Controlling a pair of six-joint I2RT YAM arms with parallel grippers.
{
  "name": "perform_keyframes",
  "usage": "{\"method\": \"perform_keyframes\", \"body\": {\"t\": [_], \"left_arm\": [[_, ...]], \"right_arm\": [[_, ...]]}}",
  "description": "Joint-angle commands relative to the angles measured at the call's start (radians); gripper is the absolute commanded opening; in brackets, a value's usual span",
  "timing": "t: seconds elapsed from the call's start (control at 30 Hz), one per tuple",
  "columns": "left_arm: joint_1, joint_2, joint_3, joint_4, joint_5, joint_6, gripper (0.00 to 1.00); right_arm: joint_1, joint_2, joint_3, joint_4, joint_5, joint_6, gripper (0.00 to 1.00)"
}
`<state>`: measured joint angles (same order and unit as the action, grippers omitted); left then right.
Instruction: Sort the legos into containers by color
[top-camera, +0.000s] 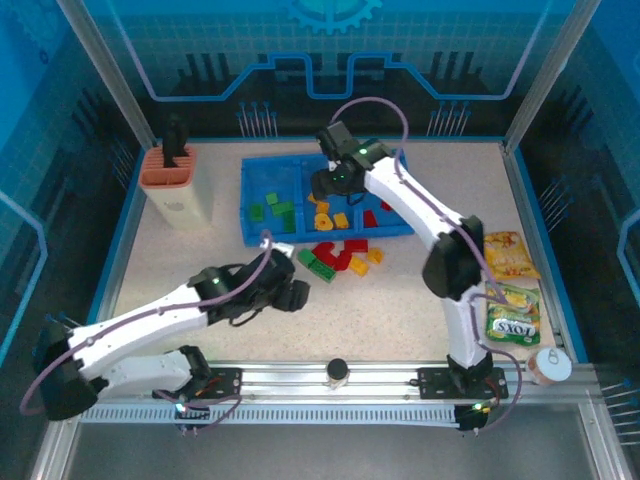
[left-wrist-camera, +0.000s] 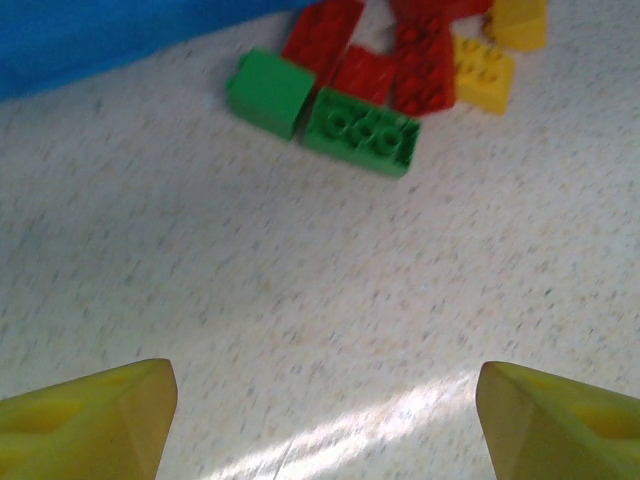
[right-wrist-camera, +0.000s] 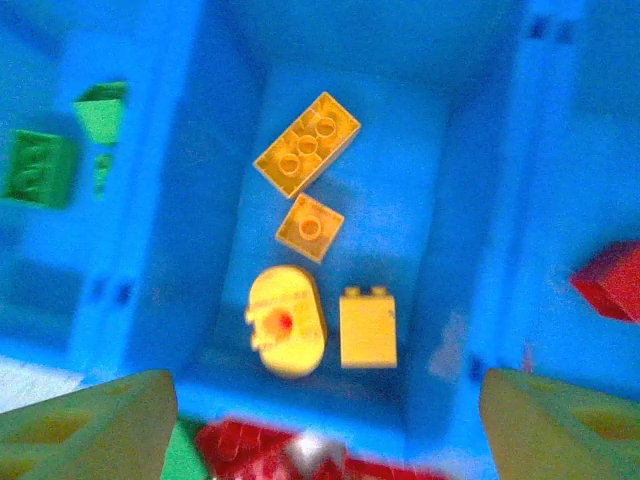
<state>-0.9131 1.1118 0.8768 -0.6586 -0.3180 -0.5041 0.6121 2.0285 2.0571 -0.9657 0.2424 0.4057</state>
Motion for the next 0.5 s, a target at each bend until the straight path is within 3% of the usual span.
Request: {"method": "perform_keyframes", "body": {"t": [0.0,0.23,0.47], "left_arm": [[-0.004,0.166,0.150,0.081,0.016,0.137,0.79],[0.006,0.662,0.506,0.007,0.046,0.210,0.79],[0.015,0.975,0.762,-0.128,-0.025,0.261,0.70]], "right_arm": [[0.011,-0.260,-0.179,0.085,0.041,0.030,0.80],[-0.084,-0.685,-0.686,0.206,0.019,0.109,0.80],[-0.162,-0.987,-1.032,0.227,-0.029,0.159,0.80]]}}
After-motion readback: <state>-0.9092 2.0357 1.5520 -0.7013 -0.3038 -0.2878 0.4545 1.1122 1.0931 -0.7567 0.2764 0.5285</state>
